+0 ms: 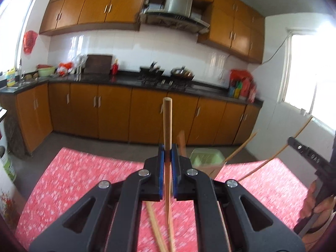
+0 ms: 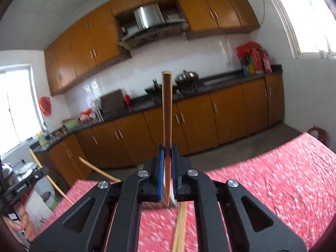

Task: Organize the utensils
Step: 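Lift both chopsticks upright and carry them over the holder, then open both tools to drop the chopsticks into the holder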

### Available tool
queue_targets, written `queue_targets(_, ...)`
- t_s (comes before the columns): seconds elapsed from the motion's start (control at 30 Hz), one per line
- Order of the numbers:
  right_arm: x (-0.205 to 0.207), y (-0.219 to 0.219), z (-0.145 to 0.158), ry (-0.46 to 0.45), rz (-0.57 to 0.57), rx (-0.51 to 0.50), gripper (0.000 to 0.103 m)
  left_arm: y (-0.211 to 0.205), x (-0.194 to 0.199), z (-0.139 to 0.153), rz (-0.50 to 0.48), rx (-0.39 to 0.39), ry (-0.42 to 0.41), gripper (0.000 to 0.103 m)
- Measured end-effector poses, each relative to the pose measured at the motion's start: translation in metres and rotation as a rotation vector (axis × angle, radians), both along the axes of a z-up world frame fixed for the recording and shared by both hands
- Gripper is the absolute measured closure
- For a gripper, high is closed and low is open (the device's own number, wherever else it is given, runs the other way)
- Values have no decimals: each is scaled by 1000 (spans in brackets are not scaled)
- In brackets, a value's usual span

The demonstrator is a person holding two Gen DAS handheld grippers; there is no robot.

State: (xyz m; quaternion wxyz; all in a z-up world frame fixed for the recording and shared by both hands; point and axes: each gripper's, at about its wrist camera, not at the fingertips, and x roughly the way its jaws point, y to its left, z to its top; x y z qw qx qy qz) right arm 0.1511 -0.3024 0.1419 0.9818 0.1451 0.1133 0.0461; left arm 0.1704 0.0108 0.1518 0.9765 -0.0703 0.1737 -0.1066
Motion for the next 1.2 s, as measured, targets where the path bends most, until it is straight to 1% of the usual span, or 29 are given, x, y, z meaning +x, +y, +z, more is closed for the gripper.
queue_targets(0.1,7,9,20,-66,18,5,96,-12,8,25,-9,-31,-59,96)
queue_targets(0.13,10,12,23,-82,20,2,96,-17,13,34,-7,-46,-88,96)
queue_targets(0.23,20,19,27,-108,12,-16,96,-29,24,50,11,-66,-143,96)
queue_targets(0.33,38,26,23,-110,7,-34,96,-42,38,58,47,-71,-204,96)
queue_targets(0.4,46,30,18,-102,4,-50,96,-51,51,56,74,-71,-231,96)
queue_targets(0.5,62,34,7,-67,7,-65,96,-58,69,45,84,-93,-216,96)
queue_targets(0.6,70,34,-4,-34,17,-61,95,-62,90,27,79,-101,-163,96)
queue_targets(0.67,74,36,-10,-17,23,-65,95,-66,102,14,75,-95,-121,96)
queue_targets(0.8,76,41,-15,0,28,-76,95,-69,112,-3,64,-77,-74,96)
queue_targets(0.87,76,41,-16,10,26,-72,95,-69,113,-6,57,-74,-65,95)
queue_targets(0.97,75,42,-13,13,22,-68,95,-69,109,-4,56,-63,-73,88)
queue_targets(1.0,74,42,-11,13,19,-70,93,-67,107,-4,58,-63,-77,85)
queue_targets(1.03,74,42,-9,12,16,-73,88,-66,104,-2,61,-65,-83,82)
queue_targets(1.1,73,43,-6,6,11,-78,83,-63,100,1,67,-65,-93,81)
queue_targets(1.2,63,41,1,-14,0,-80,83,-56,91,6,81,-67,-104,81)
